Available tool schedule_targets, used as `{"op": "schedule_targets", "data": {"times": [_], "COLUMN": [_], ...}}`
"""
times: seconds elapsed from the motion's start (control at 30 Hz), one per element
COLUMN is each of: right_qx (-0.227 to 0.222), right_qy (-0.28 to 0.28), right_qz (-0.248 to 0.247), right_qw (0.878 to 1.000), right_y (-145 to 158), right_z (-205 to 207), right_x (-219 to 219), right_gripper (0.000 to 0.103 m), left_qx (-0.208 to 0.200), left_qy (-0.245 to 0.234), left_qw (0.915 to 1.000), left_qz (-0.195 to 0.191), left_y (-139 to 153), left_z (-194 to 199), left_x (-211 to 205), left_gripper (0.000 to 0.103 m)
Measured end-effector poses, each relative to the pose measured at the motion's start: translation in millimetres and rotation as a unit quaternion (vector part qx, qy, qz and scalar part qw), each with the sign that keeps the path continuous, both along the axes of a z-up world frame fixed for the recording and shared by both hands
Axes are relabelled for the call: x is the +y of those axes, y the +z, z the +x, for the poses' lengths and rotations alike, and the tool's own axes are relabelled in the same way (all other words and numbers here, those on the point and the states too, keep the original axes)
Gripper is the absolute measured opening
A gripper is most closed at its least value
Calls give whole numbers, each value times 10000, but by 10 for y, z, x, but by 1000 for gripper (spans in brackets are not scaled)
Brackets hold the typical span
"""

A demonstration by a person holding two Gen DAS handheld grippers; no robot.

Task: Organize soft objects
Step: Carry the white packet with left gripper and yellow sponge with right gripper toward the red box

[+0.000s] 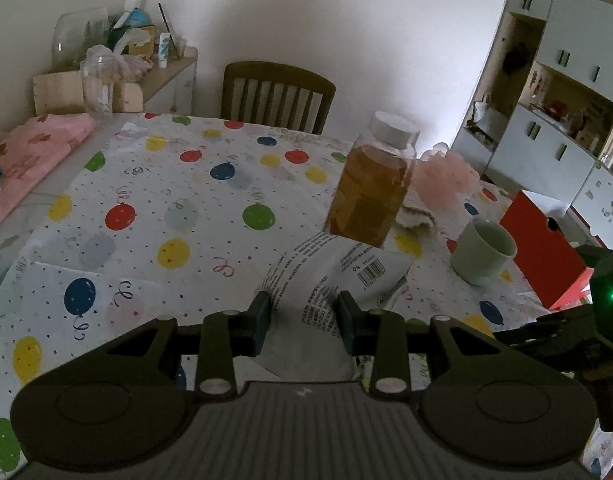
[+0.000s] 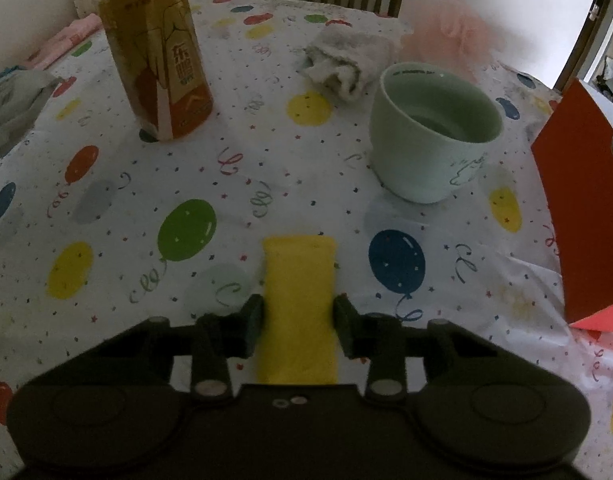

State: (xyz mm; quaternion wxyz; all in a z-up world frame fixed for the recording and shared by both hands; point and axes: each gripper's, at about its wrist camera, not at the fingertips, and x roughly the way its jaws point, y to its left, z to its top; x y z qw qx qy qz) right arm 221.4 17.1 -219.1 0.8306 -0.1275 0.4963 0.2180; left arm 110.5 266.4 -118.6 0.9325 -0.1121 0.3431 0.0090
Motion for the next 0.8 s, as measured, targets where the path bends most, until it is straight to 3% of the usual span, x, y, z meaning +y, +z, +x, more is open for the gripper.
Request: {"op": "schedule_targets", "data": {"times": [0.2, 0.43, 0.8], "right_qx": [-89, -244, -514], "right_qy": [-42, 74, 61], "right_qz": [2, 233, 591], "right_qw": [10000, 9994, 9969], "right_y": [69, 393, 919], "right_z": [-61, -197, -239], "right_x": [-69, -313, -1032], "right_gripper": [36, 36, 36], "left_qx": [-18, -118, -295], "left_qy": [-47, -109, -389], "left_qw": [10000, 9999, 9988], "left_qz": [-29, 16, 47], "left_y": [35, 160, 376], "left_z": [-13, 18, 178], "left_x": [-132, -413, -1187], "left_gripper": [35, 35, 35]}}
